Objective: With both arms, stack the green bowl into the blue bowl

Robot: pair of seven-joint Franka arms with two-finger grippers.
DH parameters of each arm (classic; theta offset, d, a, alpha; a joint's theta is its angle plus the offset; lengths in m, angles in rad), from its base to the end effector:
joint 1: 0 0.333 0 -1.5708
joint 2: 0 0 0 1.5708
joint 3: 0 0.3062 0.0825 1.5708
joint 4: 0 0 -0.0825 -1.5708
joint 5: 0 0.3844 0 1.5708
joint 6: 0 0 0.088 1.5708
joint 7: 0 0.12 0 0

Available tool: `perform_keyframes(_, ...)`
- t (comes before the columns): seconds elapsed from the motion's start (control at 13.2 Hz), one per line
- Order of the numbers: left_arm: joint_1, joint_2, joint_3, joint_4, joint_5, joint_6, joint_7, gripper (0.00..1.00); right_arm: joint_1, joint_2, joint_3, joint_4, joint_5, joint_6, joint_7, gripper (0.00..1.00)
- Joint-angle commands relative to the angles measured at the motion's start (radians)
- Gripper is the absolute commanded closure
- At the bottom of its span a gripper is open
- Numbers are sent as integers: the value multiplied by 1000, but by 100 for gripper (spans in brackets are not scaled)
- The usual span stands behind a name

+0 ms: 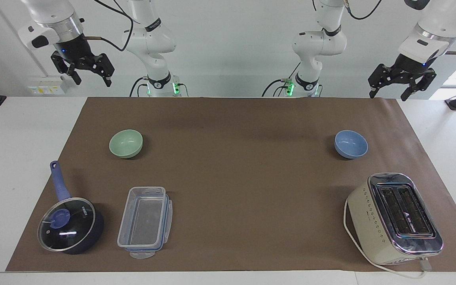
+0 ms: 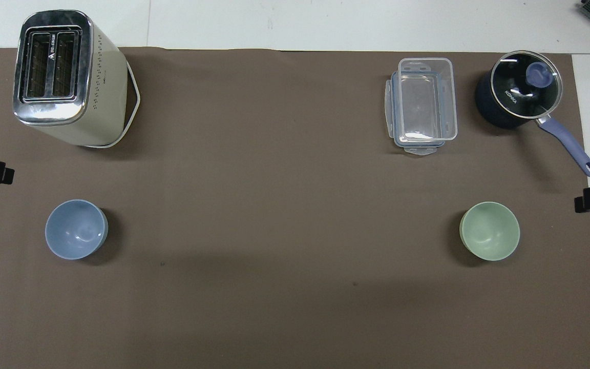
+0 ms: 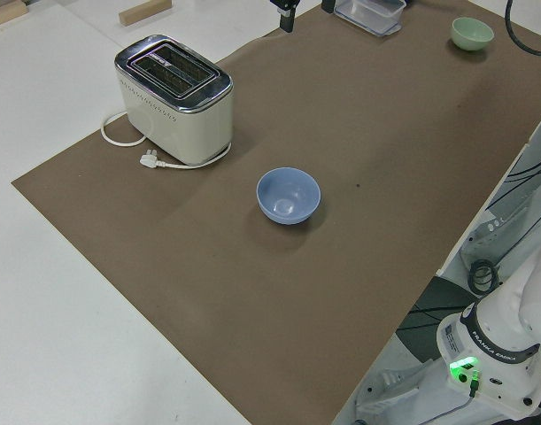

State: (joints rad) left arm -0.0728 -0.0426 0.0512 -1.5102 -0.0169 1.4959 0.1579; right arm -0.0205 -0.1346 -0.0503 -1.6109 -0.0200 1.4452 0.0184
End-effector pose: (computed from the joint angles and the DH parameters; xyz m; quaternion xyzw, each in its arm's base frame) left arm 0.5345 -0.0130 0.6466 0.9958 -0.0904 0.0147 0.0085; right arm 0.4983 -0.0398 0.6431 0.9988 -0.0454 -0.0158 0.0062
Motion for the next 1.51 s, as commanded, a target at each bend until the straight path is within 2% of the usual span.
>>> perform_keyframes(0.0,-12,-17,6,-13,3,-13,11,0,-13,-26,7,-33,-6,26,14,0)
perform_keyframes(0.38,8,-48,15,-88,-1,30,37,0,-13,-25,7,-33,-6,26,14,0)
perform_keyframes(1.06,169,-54,15,-439,-72,413,297,0,-13,-26,7,-33,-6,26,14,0)
perform_keyframes(1.21,194,-25,15,-526,-110,534,366,0,-13,-26,7,-33,-6,26,14,0)
perform_keyframes(1.44,208,54,15,-573,-149,583,407,0,-13,-25,6,-33,-6,26,14,0)
